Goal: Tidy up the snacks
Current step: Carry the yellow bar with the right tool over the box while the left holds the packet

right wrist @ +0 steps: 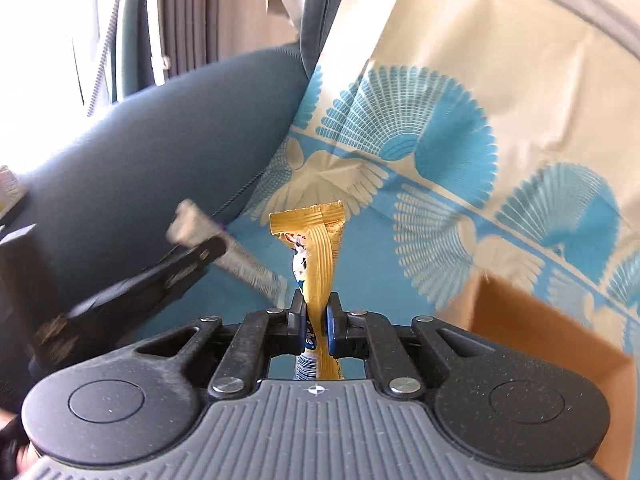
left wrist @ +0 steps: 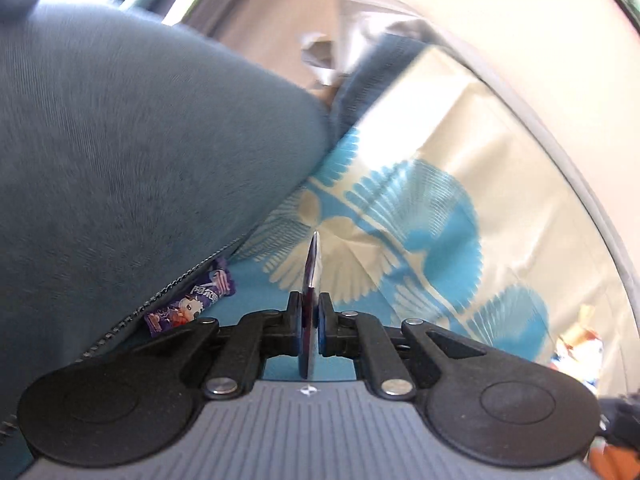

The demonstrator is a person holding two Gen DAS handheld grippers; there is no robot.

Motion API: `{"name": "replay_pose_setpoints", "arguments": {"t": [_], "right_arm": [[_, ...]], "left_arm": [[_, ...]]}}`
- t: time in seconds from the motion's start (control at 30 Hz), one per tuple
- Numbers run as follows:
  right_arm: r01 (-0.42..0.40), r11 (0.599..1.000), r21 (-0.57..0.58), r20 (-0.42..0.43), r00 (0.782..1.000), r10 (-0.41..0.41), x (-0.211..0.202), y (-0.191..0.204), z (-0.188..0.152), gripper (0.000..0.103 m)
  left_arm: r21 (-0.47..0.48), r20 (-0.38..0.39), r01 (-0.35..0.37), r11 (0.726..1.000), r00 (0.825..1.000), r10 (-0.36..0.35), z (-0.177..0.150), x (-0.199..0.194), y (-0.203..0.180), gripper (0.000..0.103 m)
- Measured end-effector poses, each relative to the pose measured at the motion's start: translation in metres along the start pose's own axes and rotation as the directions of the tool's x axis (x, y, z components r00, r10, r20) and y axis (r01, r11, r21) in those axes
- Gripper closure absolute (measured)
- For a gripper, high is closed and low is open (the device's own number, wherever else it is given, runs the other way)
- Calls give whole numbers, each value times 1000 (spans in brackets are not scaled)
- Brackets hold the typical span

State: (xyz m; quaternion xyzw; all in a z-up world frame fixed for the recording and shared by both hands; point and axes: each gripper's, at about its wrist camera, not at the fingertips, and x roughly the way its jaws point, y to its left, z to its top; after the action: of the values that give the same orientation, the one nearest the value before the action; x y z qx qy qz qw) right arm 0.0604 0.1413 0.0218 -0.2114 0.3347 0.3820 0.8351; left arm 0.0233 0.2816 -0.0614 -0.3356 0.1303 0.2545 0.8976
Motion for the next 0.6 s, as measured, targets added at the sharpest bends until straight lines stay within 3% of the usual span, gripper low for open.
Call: {"name": "replay_pose_setpoints", "arguments": {"t": [0.2, 0.33, 0.43, 0.6], "right_arm": [[-63, 997, 49, 38, 997, 61, -48, 29, -66, 94], [-105, 993, 62, 74, 992, 100, -69, 43, -106, 94], [-119, 989, 87, 142, 984, 106, -88, 42, -131, 94], [-132, 984, 119, 263, 960, 97, -114, 32, -171, 94]], "left_arm": [[166, -96, 127, 978, 989, -112, -4, -53, -3, 96], [215, -77, 226, 950, 974, -214, -3, -98, -8, 96], [275, -87, 263, 925, 965, -249, -10, -125, -16, 96], [340, -94, 266, 902, 964, -249, -22, -165, -25, 96]]}}
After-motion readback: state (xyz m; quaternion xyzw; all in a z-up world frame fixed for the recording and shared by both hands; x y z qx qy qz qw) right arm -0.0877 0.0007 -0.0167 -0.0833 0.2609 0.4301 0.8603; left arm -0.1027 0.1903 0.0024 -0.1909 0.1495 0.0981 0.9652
